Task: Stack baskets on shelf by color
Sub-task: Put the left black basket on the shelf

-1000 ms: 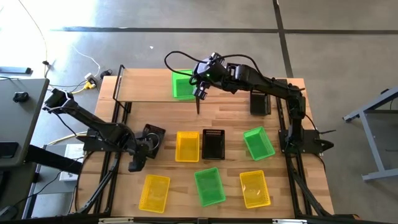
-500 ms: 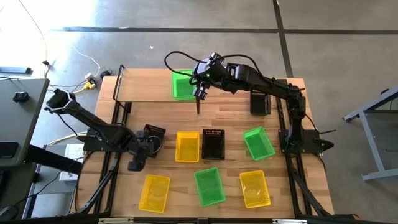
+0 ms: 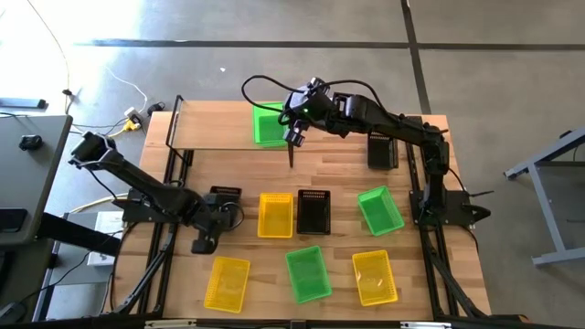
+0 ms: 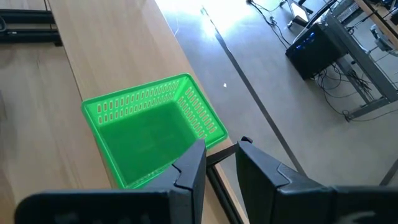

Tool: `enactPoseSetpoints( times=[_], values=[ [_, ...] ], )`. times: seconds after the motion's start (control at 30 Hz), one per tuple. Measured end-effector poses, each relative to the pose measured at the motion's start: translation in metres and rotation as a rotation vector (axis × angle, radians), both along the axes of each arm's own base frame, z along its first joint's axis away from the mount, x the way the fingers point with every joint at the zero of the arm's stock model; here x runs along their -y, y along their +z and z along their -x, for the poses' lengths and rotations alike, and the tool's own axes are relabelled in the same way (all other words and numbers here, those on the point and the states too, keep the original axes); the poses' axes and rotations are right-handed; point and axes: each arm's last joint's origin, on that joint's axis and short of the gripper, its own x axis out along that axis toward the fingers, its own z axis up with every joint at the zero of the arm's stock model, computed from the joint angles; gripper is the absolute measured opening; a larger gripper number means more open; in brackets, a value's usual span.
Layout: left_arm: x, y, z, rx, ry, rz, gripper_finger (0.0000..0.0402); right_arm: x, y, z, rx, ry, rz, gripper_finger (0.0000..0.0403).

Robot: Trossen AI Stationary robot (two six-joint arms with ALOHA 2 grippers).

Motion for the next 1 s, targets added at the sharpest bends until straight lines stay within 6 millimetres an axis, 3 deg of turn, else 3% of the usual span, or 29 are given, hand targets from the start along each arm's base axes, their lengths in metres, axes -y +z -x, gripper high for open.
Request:
enactPoseSetpoints(
  times=[0.3, 0.6, 1.0],
  values=[
    [-0.002, 0.056, -0.002, 0.129, 0.008, -0.028, 0.0003, 0.0, -0.001, 0.0, -0.007, 0.0, -0.002, 0.0076],
    [-0.013, 0.12, 0.009, 0.256, 0.073, -0.157, 0.0002, -0.001, -0.001, 0.0, -0.005, 0.0, -0.003, 0.0076],
    [-0.052, 0.168, 0.029, 0.136, 0.092, -0.382, 0.0001, -0.001, -0.001, 0.0, -0.003, 0.001, -0.007, 0.0076]
  ],
)
